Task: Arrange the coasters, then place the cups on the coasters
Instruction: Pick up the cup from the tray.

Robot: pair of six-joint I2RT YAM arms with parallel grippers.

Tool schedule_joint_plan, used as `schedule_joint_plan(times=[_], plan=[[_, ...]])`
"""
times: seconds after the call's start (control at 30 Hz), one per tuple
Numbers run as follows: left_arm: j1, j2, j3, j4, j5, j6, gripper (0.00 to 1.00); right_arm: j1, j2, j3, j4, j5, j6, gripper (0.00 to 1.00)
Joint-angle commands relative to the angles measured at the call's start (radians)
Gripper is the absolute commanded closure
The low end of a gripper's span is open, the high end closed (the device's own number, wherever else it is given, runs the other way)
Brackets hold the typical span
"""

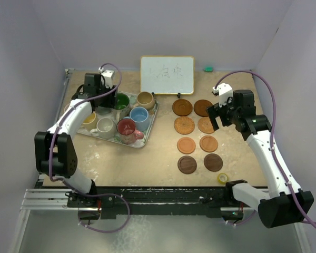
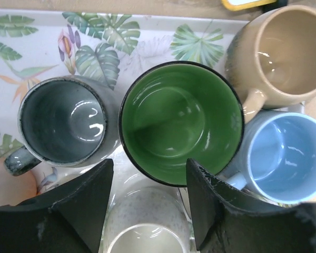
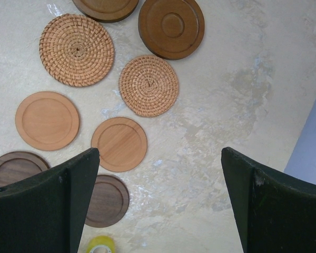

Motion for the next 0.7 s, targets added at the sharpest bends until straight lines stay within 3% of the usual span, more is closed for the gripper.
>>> schedule_joint_plan(times=[0.0, 0.47, 0.67], plan=[[-0.001, 0.04, 0.073, -0.029, -0.038, -0.045, 0.47, 0.001, -0.01, 0.005, 0.021, -0.02, -0.012, 0.0], [-0.009, 0.155, 0.152, -0.086, -0.019, -0.102, 0.61, 0.001, -0.009, 0.006, 0.011, -0.062, -0.018, 0.0], [-0.016, 0.211, 0.196, -0.121, -0.032, -0.124, 0.62, 0.001, -0.002, 0.009, 0.003, -0.077, -0.017, 0.0]])
